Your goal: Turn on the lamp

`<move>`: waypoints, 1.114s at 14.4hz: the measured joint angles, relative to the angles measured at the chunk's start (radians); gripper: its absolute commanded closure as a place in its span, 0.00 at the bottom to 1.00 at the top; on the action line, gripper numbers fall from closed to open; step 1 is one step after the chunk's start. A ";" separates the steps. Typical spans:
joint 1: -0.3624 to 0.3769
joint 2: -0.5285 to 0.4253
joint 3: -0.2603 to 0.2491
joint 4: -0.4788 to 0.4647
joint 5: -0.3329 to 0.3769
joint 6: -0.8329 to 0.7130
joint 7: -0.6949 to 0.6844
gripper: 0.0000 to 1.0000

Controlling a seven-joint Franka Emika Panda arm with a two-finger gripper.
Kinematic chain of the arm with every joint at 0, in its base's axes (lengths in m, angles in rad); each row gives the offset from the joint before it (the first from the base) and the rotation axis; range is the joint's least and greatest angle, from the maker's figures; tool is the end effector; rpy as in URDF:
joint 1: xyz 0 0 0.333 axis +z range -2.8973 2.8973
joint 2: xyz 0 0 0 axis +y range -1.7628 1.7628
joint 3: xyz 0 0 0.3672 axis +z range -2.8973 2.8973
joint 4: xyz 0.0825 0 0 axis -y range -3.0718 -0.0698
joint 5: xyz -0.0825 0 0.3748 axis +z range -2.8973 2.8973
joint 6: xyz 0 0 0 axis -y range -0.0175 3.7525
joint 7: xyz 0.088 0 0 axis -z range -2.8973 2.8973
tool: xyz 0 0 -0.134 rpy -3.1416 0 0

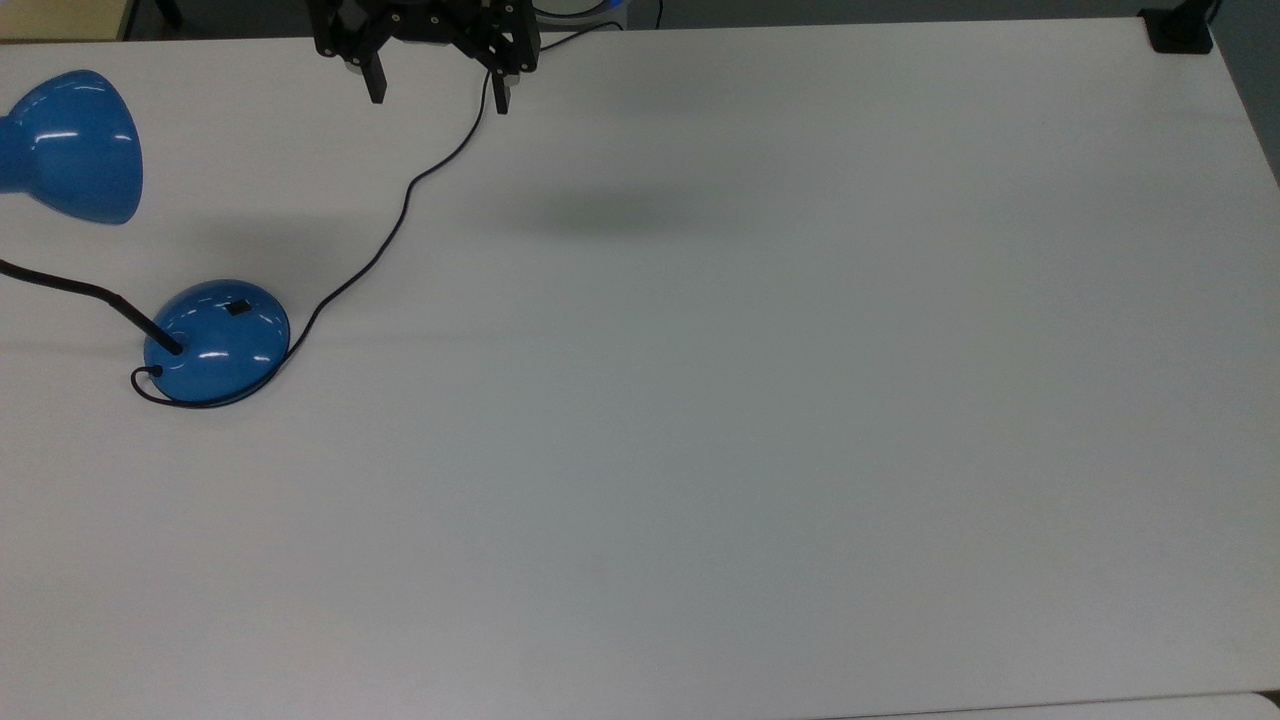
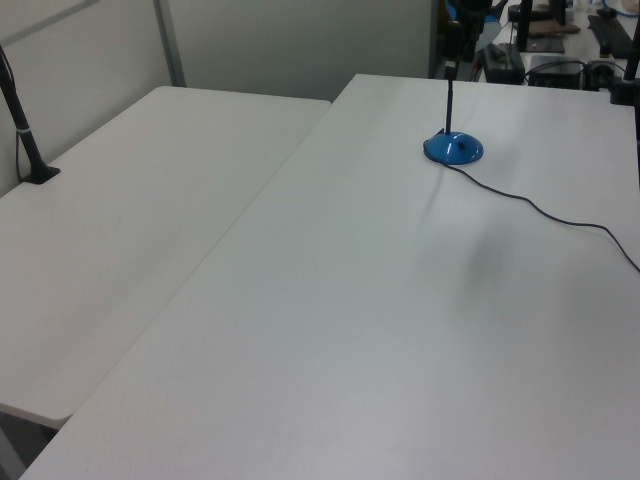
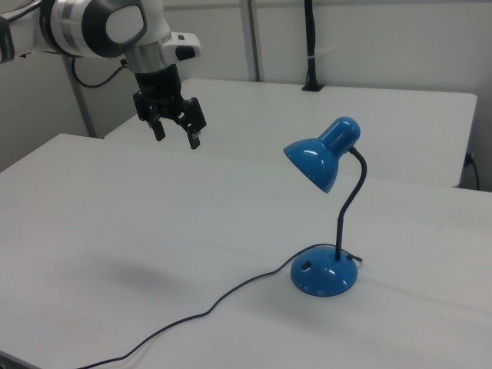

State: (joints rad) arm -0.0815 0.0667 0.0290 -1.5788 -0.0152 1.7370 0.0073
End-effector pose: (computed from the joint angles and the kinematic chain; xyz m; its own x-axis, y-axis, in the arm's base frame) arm 0.5856 -0.0332 0.6228 0.9942 -0.0573 0.0915 -0.0587 -0.9982 0.0126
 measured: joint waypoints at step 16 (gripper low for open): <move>0.015 0.000 0.000 -0.006 0.000 0.000 0.000 0.00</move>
State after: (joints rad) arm -0.0667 0.0665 0.0286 -1.5848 -0.0152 1.7370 0.0073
